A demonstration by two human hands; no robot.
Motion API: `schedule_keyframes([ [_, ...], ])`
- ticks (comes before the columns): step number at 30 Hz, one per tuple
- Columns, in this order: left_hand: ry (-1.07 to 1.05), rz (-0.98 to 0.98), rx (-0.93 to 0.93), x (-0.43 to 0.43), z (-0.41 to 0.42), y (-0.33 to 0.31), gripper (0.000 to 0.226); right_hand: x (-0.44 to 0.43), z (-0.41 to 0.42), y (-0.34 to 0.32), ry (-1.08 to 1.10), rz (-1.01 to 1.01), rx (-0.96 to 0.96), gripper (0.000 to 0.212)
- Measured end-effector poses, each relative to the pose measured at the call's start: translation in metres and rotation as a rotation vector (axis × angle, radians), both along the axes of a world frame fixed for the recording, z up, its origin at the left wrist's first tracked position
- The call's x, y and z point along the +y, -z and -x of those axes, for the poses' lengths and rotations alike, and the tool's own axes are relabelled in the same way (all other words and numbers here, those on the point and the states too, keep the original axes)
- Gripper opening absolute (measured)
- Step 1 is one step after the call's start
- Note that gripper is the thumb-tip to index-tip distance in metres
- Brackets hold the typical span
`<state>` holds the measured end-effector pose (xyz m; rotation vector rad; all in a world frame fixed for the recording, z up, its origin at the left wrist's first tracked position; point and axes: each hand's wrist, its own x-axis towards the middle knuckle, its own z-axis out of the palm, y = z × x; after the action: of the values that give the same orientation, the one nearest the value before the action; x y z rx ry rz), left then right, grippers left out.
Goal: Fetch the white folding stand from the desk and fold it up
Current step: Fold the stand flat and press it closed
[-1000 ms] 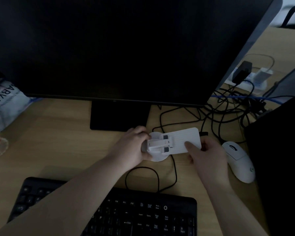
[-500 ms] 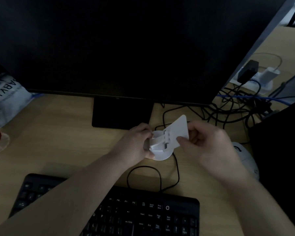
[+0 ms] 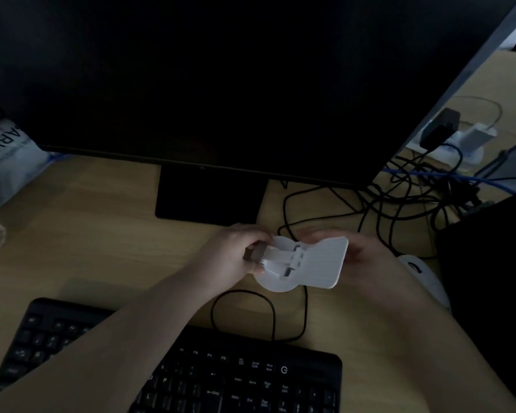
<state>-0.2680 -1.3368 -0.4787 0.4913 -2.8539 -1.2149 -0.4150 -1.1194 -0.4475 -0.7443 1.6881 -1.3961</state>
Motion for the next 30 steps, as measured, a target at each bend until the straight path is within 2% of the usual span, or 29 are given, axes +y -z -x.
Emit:
schedule_keyframes([
  [3, -0.019, -0.004, 0.015, 0.001, 0.0, -0.001, 0.044, 0.001, 0.0, 0.004, -0.013, 0.1, 0.001, 0.023],
  [6, -0.051, 0.009, 0.075, 0.003, 0.001, -0.002, 0.029, 0.0, -0.004, 0.005, 0.002, 0.126, 0.088, 0.025],
  [8, -0.1, 0.018, 0.105, 0.006, 0.001, -0.006, 0.022, -0.002, -0.006, 0.006, 0.083, 0.101, 0.169, 0.035],
  [11, -0.148, -0.021, 0.145, 0.007, -0.001, -0.013, 0.026, -0.004, -0.013, 0.008, 0.158, 0.083, 0.286, 0.028],
  [15, -0.125, -0.189, 0.098, 0.008, -0.01, -0.018, 0.039, -0.012, -0.031, 0.009, 0.247, 0.006, 0.479, 0.022],
  [17, -0.126, -0.232, 0.103, 0.01, -0.013, -0.016, 0.035, -0.017, -0.042, 0.007, 0.265, 0.023, 0.637, 0.016],
  [19, -0.121, -0.234, 0.144, 0.01, -0.014, -0.012, 0.025, -0.021, -0.049, 0.01, 0.238, 0.029, 0.75, 0.02],
  [22, -0.108, -0.174, 0.189, 0.008, -0.016, -0.008, 0.017, -0.022, -0.05, 0.018, 0.228, 0.016, 0.717, 0.019],
  [27, -0.06, -0.026, 0.222, 0.005, -0.017, -0.005, 0.011, -0.019, -0.052, 0.017, 0.26, -0.024, 0.437, 0.029],
  [30, -0.045, -0.003, 0.194, 0.003, -0.018, -0.007, 0.014, -0.017, -0.051, 0.018, 0.257, -0.054, 0.425, 0.029],
])
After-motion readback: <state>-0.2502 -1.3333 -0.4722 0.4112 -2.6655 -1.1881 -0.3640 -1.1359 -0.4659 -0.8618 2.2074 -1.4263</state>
